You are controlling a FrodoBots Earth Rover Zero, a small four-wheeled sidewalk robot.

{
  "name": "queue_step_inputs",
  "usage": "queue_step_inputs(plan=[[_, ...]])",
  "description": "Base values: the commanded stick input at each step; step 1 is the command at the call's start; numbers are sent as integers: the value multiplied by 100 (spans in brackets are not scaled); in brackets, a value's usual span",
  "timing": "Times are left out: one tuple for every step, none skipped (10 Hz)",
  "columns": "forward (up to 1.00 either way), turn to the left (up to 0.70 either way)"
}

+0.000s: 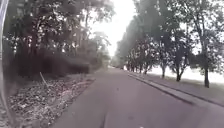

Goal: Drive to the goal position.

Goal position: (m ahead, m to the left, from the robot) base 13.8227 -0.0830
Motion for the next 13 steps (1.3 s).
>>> queue_step_inputs(plan=[[70,1],[70,1],[70,1],[70,1],[70,1],[70,1],[70,1],[70,1],[70,1],[70,1],[70,1],[70,1],[70,1]])
